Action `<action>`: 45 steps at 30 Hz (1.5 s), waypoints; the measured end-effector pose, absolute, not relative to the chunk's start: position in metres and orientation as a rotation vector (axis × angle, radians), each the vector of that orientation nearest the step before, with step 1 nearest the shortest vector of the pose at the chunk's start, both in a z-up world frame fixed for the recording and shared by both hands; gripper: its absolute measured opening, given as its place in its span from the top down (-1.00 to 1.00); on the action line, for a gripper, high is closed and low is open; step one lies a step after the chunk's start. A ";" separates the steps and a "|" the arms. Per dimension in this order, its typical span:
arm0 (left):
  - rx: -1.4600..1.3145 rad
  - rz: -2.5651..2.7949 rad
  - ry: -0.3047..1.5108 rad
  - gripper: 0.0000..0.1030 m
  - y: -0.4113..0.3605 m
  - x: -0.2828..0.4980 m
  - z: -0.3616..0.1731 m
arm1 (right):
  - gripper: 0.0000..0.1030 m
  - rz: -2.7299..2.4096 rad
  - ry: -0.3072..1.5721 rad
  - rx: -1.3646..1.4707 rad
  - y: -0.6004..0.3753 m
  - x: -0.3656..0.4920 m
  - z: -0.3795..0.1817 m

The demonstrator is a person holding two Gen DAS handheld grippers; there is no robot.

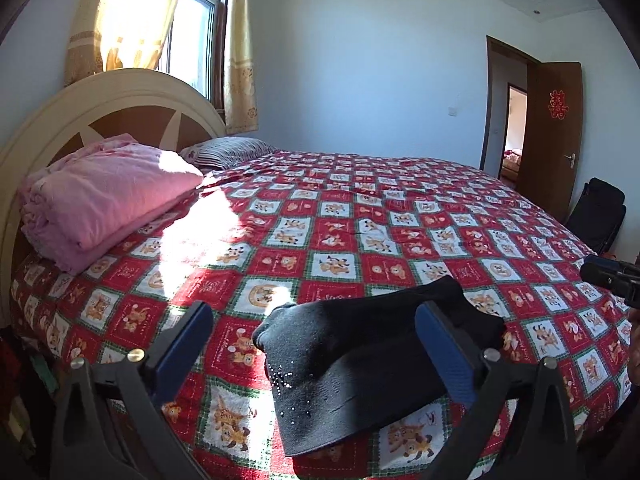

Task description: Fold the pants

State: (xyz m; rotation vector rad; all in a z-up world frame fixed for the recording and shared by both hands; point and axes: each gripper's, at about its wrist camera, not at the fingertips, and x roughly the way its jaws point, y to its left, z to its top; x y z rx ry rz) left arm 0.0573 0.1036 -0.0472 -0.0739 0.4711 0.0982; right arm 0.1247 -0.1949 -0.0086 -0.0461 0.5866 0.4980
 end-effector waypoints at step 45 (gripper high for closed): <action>-0.010 0.127 0.384 -1.00 0.089 0.044 -0.029 | -0.35 0.473 0.544 -0.051 -0.201 0.119 0.002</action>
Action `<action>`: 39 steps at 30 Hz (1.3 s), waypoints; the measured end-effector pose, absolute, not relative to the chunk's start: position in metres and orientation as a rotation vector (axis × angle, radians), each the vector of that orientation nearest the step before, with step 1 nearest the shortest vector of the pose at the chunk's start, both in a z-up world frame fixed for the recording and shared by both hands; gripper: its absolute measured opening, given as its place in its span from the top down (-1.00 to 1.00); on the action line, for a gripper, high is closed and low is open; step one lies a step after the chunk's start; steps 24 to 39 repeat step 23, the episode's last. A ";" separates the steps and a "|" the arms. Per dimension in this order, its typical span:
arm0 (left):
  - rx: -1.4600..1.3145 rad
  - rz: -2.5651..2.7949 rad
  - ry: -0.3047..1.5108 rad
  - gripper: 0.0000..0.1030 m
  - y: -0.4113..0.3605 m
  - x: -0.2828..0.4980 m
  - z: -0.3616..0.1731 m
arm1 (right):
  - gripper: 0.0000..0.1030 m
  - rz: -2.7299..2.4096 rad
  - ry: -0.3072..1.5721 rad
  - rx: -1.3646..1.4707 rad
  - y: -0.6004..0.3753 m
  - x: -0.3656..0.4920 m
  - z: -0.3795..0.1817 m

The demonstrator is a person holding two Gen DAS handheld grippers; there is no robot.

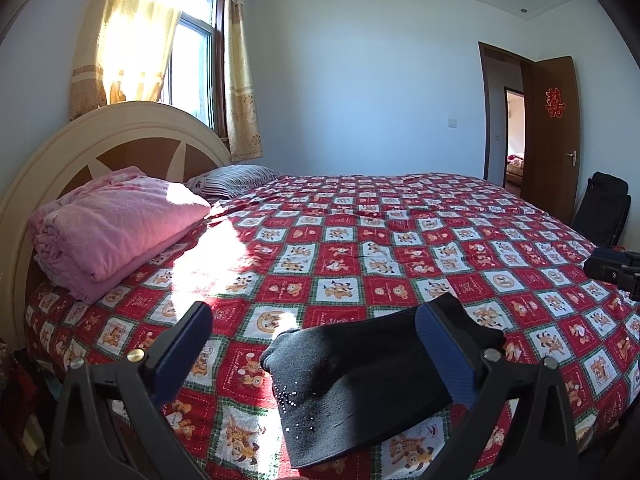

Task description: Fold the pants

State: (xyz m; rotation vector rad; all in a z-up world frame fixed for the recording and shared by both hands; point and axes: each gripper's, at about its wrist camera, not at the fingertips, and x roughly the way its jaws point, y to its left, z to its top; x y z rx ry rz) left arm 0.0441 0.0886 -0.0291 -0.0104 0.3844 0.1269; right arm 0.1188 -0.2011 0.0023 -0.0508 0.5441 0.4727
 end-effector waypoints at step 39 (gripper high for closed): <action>-0.040 0.110 0.391 -1.00 0.089 0.047 -0.036 | -0.36 0.473 0.554 -0.082 -0.194 0.118 -0.006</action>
